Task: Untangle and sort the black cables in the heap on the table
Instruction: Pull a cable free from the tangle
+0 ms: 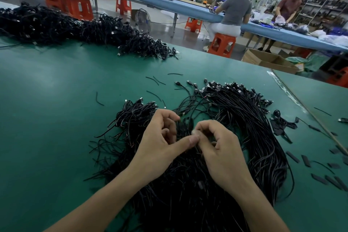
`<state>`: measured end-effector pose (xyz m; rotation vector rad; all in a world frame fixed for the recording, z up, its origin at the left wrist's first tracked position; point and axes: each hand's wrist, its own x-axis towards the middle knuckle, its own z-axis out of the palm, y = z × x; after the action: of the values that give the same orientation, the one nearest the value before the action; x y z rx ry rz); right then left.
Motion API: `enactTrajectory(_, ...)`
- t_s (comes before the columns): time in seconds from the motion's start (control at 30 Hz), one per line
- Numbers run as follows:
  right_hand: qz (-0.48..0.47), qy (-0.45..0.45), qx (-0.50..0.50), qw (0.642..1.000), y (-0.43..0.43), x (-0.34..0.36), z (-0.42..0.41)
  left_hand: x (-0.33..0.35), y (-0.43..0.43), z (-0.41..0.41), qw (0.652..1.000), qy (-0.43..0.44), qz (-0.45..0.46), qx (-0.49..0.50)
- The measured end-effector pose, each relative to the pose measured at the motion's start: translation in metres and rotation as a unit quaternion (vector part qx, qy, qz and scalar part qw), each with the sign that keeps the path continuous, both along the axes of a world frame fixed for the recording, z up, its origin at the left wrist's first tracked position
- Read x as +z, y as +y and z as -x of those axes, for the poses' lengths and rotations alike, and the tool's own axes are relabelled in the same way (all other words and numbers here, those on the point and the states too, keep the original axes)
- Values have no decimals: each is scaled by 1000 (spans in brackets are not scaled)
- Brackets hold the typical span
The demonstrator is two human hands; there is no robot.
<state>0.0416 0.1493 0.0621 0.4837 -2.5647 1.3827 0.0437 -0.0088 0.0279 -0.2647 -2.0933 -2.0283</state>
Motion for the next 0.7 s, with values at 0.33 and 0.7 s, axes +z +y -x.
enactTrajectory(0.33, 108, -39, 6, 993, -7, -1, -2, -2, 4, 2, 996, -51, -54, -47)
enactTrajectory(0.7, 196, -207, 55, 957, -9, -16, -2, -4, -5, 9, 994, -46, -86, -47)
